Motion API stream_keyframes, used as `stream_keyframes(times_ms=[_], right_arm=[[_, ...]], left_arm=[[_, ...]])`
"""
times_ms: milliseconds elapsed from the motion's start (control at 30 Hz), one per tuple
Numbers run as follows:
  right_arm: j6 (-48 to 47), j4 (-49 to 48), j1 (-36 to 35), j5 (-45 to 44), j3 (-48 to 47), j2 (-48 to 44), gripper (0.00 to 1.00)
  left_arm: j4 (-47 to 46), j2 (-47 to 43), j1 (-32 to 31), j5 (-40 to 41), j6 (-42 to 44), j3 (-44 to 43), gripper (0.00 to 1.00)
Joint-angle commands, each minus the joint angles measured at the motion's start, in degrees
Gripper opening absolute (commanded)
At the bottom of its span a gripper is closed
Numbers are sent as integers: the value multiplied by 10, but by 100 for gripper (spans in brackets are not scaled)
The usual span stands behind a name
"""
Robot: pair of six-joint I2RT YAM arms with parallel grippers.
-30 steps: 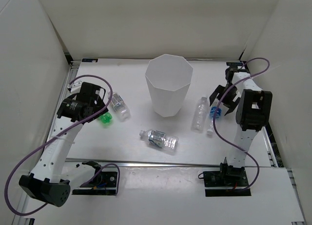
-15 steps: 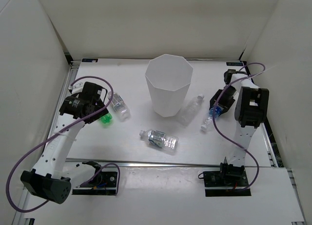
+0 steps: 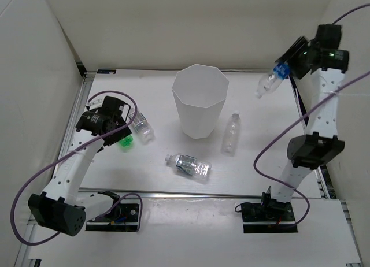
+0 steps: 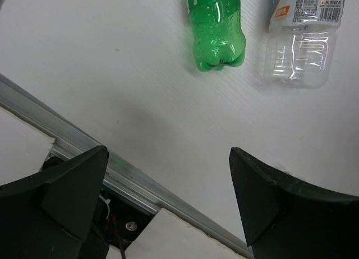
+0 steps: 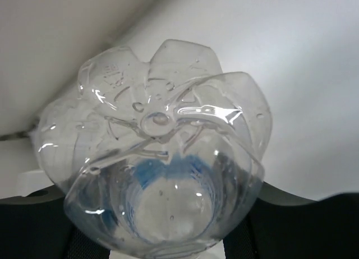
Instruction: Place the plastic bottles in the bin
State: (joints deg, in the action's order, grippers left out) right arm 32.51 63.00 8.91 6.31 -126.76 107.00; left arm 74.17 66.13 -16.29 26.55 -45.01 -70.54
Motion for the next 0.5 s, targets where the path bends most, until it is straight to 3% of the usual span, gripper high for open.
stream_keyframes(times_ms=[0,167,333,467], right_arm=[[22,-36,15,115,-88,-70,50],[103,-229,3,229,2,-142,53],[78,-241,-74,303,-60,-83,52],[34,-252,-154,282,-74,-56,54]], left_arm=[[-20,1,1,-4,-3,1,100],[-20,11,1,-4,-3,-9,100],[-15,6,-4,-10,-9,-9,100],[-1,-5,-4,-10,-14,-9,100]])
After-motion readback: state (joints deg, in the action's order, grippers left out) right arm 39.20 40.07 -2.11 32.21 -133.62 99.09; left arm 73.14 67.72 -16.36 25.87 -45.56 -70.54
